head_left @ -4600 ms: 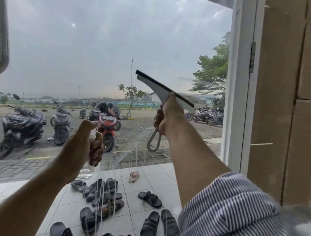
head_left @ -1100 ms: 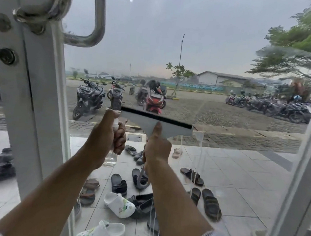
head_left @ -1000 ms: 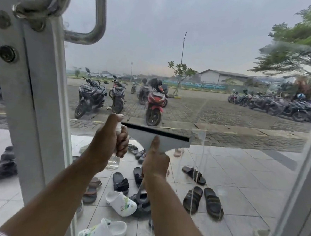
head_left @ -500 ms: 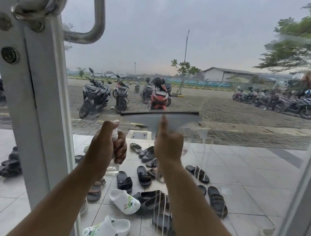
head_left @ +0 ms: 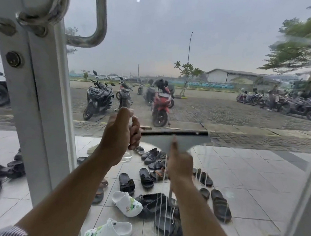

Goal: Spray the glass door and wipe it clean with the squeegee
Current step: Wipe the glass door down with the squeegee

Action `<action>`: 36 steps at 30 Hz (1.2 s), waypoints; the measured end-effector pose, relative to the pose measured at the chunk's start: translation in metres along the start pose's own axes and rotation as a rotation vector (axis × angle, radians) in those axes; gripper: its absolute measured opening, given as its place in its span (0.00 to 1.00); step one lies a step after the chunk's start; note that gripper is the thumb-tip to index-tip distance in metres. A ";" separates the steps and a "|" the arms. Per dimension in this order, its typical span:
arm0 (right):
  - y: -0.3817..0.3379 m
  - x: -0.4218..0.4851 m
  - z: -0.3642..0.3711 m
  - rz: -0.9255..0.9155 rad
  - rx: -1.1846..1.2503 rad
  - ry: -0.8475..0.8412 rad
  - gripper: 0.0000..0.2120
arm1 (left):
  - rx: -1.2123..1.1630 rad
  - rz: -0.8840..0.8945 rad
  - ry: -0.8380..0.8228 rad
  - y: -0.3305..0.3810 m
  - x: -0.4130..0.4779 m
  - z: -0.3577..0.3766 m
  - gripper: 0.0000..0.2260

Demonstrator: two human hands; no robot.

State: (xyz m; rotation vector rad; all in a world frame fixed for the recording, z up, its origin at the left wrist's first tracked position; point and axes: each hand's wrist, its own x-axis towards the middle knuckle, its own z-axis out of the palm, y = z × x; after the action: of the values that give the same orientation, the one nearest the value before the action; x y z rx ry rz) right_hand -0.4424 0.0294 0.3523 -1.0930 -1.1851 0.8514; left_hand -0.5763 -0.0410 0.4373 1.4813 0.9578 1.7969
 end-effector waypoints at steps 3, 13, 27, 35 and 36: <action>0.024 -0.012 -0.011 0.112 -0.022 0.020 0.31 | 0.006 0.028 0.017 0.006 0.003 0.008 0.16; -0.013 -0.028 -0.029 0.104 0.159 0.060 0.26 | 0.027 -0.127 0.139 -0.001 -0.011 -0.001 0.21; -0.170 0.061 -0.047 0.259 1.130 0.102 0.15 | 0.051 -0.116 0.151 -0.001 -0.032 -0.040 0.17; -0.162 0.020 0.053 0.322 0.808 0.006 0.20 | 0.053 -0.130 0.215 0.013 -0.032 -0.069 0.22; -0.151 0.019 0.068 0.302 0.738 -0.013 0.21 | 0.058 -0.124 0.226 0.016 -0.032 -0.072 0.22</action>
State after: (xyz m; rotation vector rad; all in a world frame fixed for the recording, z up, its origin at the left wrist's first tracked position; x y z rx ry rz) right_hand -0.5104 0.0184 0.5042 -0.6515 -0.6187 1.3882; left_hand -0.6416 -0.0863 0.4253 1.2413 1.1946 1.8870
